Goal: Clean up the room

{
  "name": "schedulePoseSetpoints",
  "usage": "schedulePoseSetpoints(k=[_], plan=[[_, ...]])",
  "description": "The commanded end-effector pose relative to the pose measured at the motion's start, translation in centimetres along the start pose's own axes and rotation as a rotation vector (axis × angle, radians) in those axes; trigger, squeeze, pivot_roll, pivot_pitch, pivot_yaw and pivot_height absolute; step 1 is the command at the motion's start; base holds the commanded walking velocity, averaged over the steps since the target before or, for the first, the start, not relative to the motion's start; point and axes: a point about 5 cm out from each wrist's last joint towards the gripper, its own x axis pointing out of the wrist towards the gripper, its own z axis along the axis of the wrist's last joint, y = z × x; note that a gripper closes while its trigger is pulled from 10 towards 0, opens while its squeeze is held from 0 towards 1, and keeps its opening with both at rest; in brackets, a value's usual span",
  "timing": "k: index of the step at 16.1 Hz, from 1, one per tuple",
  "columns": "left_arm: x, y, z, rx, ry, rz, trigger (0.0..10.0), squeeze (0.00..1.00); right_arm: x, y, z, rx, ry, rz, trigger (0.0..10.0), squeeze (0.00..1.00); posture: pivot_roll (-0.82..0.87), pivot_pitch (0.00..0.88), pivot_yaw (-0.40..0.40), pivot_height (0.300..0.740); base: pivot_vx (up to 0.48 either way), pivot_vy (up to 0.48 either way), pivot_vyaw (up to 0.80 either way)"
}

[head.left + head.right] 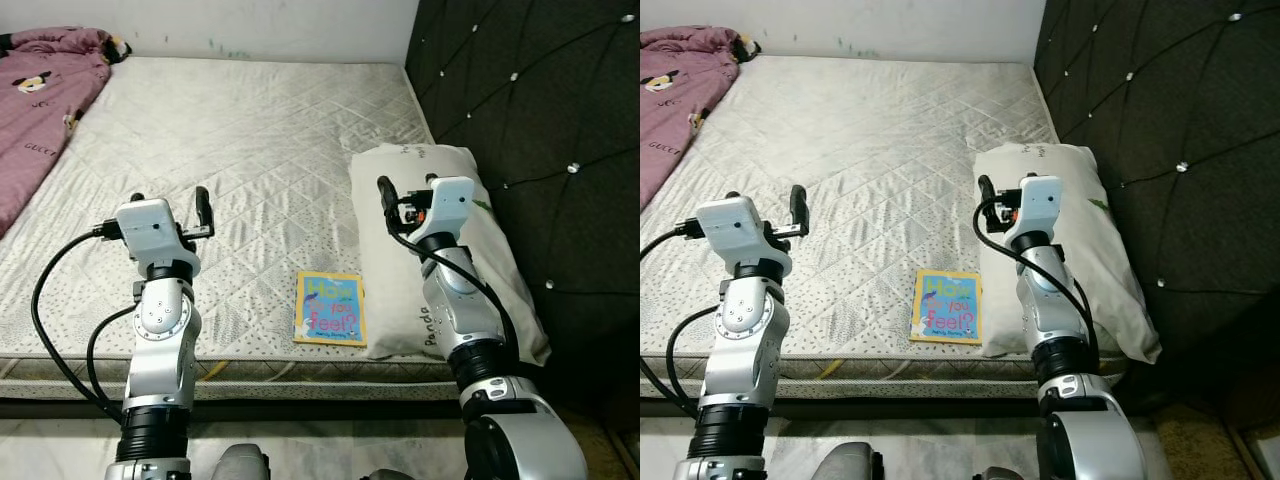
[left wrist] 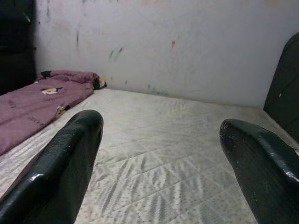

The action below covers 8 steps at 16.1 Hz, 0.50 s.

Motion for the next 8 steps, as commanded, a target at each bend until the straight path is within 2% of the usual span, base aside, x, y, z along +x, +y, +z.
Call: schedulePoseSetpoints(k=[1, 3, 5, 8], plan=[[-0.25, 0.19, 0.03, -0.009, 0.005, 0.017, 10.0, 0.00, 0.11, -0.07, 0.07, -0.016, 0.010, -0.005, 10.0, 0.00, 0.03, 0.000, -0.040, 0.740, 0.000, 0.000, 0.00], [-0.27, 0.34, -0.37, -0.017, 0.026, 0.023, 10.0, 0.00, -0.04, -0.40, -0.10, -0.031, 0.020, -0.035, 10.0, 0.00, 0.03, 0.000, -0.027, 0.740, 0.000, 0.000, 0.00], [-0.14, -0.09, -0.42, 0.039, 0.025, -0.017, 10.0, 0.00, -0.05, -0.04, -0.41, -0.066, 0.039, -0.014, 10.0, 0.00, 0.03, 0.000, -0.022, 0.740, 0.000, 0.000, 0.00], [-0.23, -0.02, -0.77, 0.017, 0.046, -0.009, 10.0, 0.00, -0.11, 0.22, -0.88, -0.089, 0.073, -0.005, 10.0, 0.00, 0.02, 0.000, -0.019, 0.740, 0.000, 0.000, 0.00]])
